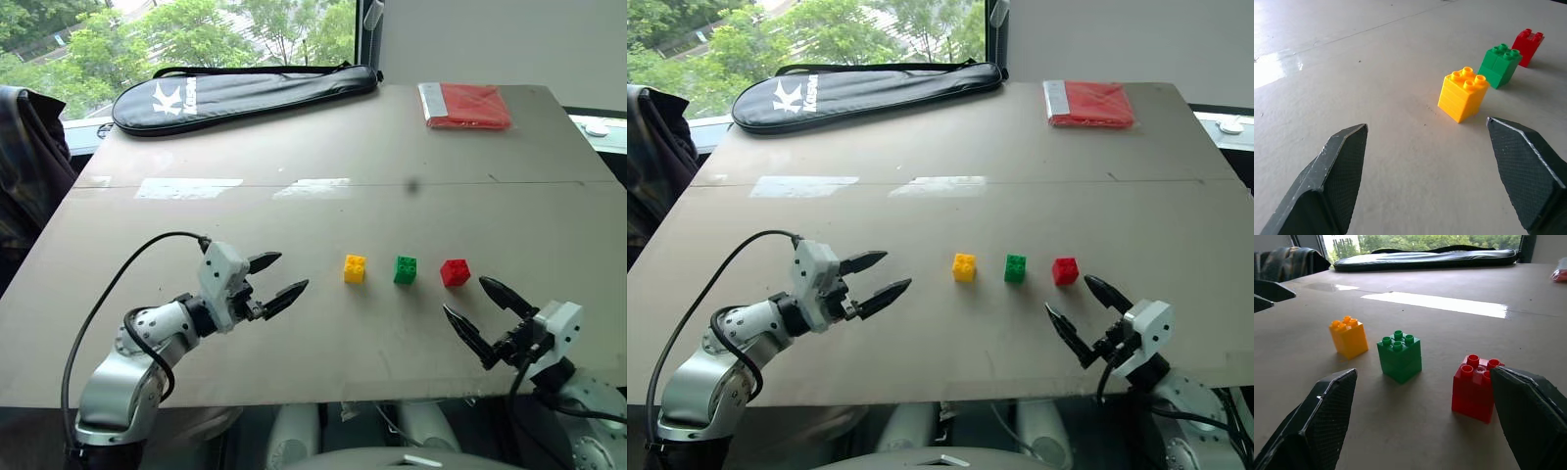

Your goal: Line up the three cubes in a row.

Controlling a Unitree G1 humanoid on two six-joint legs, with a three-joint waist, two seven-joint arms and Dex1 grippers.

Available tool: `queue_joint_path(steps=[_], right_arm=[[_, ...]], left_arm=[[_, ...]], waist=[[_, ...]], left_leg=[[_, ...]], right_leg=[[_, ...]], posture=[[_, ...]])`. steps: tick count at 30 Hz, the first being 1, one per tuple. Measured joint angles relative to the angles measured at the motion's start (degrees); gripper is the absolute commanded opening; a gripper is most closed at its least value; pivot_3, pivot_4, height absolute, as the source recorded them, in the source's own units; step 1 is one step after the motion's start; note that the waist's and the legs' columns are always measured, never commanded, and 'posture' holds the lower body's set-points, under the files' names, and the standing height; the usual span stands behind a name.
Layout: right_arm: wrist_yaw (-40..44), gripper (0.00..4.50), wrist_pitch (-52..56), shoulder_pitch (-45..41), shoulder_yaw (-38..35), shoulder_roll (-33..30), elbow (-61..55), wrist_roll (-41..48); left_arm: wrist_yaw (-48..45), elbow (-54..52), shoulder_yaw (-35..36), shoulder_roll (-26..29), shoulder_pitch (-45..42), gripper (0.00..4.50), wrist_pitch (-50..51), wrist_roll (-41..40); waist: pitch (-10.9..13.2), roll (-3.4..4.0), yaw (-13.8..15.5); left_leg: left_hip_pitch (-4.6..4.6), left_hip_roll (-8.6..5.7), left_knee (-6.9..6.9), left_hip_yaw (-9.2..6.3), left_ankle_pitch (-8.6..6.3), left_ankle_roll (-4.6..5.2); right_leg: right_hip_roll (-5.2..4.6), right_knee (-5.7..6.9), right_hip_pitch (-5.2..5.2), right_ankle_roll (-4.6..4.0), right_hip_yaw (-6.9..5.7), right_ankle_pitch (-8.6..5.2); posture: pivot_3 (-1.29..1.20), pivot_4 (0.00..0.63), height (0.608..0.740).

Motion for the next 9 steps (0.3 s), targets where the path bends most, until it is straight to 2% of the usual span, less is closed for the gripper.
queue_joint_path(steps=[2,5,9], right_arm=[[5.7,4.46,-1.1,-0.5,-1.6,-1.9,3.2,1.8],[16.0,4.46,-3.9,-1.9,-6.4,-7.2,13.8,2.2],[23.1,4.46,-7.4,-6.3,-7.9,-8.0,23.7,1.6]], left_arm=[[1.2,-1.2,-0.2,-0.8,3.0,4.01,-1.5,1.1],[2.8,-0.9,-2.6,-2.8,9.7,4.01,-5.8,5.5],[3.4,1.1,-4.9,-3.8,12.0,4.01,-9.9,9.0]], waist=[[0.0,-0.03,0.0],[0.0,0.02,-0.1],[0.0,-0.05,-0.1]], left_leg=[[0.04,0.01,0.0,0.02,0.0,0.0],[0.06,-0.07,0.0,0.15,-0.02,0.02],[-0.04,-0.04,0.0,0.17,-0.03,0.02]], right_leg=[[0.04,-0.01,0.02,0.0,-0.03,0.0],[0.0,-0.06,0.02,0.0,0.12,0.0],[0.04,-0.03,-0.01,-0.01,-0.09,0.0]], posture=[[0.0,0.15,0.708],[0.0,0.15,0.708],[0.0,0.15,0.708]])
